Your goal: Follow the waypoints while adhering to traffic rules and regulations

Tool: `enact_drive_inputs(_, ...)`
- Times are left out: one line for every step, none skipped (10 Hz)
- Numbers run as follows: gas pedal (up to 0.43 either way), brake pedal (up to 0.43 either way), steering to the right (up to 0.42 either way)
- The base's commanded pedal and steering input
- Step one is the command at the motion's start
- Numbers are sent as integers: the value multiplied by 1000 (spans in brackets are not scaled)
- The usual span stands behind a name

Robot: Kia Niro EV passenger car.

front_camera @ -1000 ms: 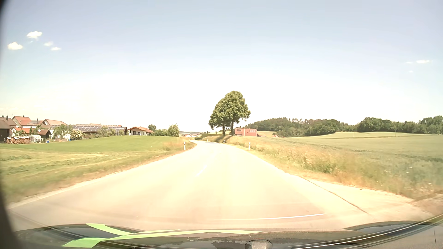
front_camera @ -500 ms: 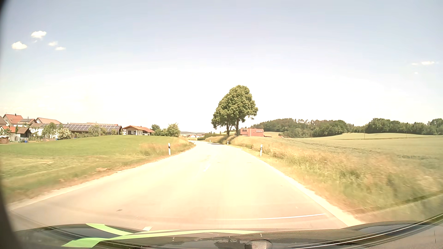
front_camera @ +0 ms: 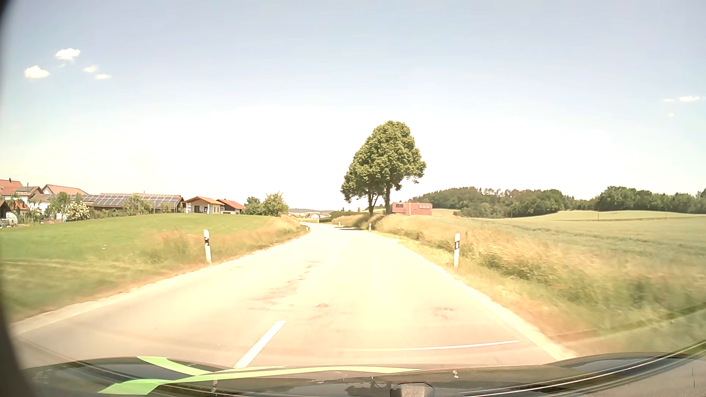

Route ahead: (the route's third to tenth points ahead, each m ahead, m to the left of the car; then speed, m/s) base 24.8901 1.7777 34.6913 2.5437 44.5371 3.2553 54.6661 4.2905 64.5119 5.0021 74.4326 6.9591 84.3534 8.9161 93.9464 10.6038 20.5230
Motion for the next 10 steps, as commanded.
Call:
enact_drive_inputs(220, 0, -10)
enact_drive_inputs(240, 0, -9)
enact_drive_inputs(240, 0, -9)
enact_drive_inputs(260, 0, -10)
enact_drive_inputs(260, 0, -10)
enact_drive_inputs(260, 0, -10)
enact_drive_inputs(248, 0, -11)
enact_drive_inputs(197, 0, -11)
enact_drive_inputs(177, 0, -11)
enact_drive_inputs(177, 0, -11)
